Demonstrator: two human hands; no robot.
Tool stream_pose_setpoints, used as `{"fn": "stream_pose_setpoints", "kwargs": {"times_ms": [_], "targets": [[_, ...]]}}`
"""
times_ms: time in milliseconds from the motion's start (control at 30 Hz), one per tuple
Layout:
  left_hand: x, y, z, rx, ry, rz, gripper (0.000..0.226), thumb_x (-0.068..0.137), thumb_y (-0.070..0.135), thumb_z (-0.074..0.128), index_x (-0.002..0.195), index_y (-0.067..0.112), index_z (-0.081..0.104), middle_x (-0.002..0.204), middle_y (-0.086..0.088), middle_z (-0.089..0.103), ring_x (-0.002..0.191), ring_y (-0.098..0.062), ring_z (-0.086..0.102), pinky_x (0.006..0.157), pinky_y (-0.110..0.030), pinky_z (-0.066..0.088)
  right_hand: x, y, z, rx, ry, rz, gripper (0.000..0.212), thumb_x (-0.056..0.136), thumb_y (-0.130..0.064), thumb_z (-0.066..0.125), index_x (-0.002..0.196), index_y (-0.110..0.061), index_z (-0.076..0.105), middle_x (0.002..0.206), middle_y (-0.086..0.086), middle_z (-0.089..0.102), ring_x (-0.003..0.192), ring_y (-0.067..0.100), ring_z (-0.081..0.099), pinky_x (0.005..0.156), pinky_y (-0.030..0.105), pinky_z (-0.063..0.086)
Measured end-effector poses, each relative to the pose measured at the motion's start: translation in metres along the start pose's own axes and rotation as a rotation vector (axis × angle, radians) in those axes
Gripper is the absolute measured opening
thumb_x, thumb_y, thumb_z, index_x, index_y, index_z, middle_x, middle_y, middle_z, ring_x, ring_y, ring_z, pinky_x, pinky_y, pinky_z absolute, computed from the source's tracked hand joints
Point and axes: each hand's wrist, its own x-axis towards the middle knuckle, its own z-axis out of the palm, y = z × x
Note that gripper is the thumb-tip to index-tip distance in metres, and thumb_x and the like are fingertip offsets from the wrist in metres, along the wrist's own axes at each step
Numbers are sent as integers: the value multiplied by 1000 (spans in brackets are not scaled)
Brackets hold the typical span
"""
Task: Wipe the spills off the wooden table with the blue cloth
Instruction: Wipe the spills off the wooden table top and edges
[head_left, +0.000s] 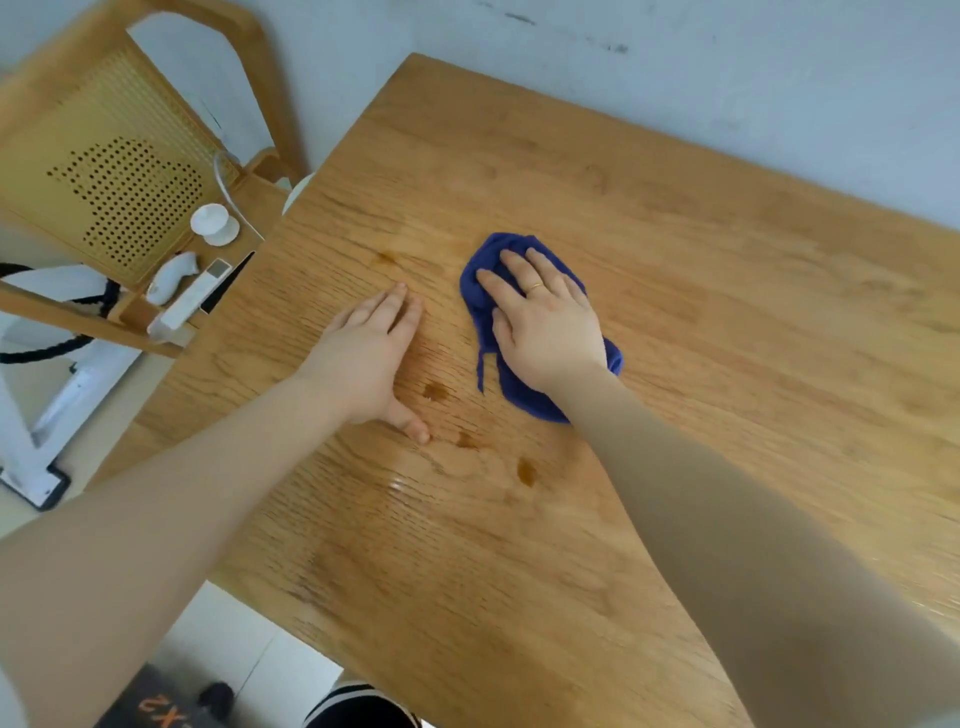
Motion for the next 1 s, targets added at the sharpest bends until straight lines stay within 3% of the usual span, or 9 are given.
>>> {"fn": "stream_pose_setpoints", "kwargs": {"times_ms": [133,367,467,633,800,900,1000], "targets": [[-1,-2,3,4,25,27,144,44,78,66,148,15,-12,157,-8,-16,145,-24,-7,118,-39,2,12,-13,3,-39,34,155,44,98,-27,30,142,-23,32,153,8,23,142,28,12,113,40,14],[0,-20,-1,-87,29,136,133,54,76,65,149,18,-7,157,-4,-15,145,-23,-7,117,-37,3,-44,-51,9,-16,-41,96,51,88,-34,27,133,-20,48,143,10,41,135,31,32,108,44,30],[4,-37,-3,-106,36,240,117,66,72,61,150,19,0,158,-1,-11,145,-21,-3,117,-37,8,-13,-35,4,-20,-26,101,52,89,-35,27,138,-24,40,149,6,32,140,27,22,111,42,22],[8,-71,-5,-177,80,338,110,69,65,64,150,23,3,158,4,3,144,-18,4,118,-37,10,46,-36,7,-34,41,349,47,98,-31,31,144,-21,28,154,6,19,142,27,8,113,40,12],[5,-125,-8,-48,68,253,128,59,68,69,149,17,-6,158,-3,-9,145,-21,-3,116,-33,0,14,-70,15,-71,-31,146,58,90,-42,20,143,-21,29,152,8,25,141,29,16,113,44,20],[9,-149,-6,44,50,219,136,56,74,66,148,12,-11,156,-8,-17,145,-23,-7,115,-33,-2,0,-95,19,-77,-117,10,55,91,-41,22,143,-24,30,151,7,27,141,29,19,111,42,16],[14,-156,-3,84,61,218,138,53,80,62,148,10,-10,157,-8,-13,146,-22,-4,116,-33,-2,17,-91,14,-83,-141,1,52,95,-39,19,145,-29,22,155,1,17,143,24,10,112,37,8]]}}
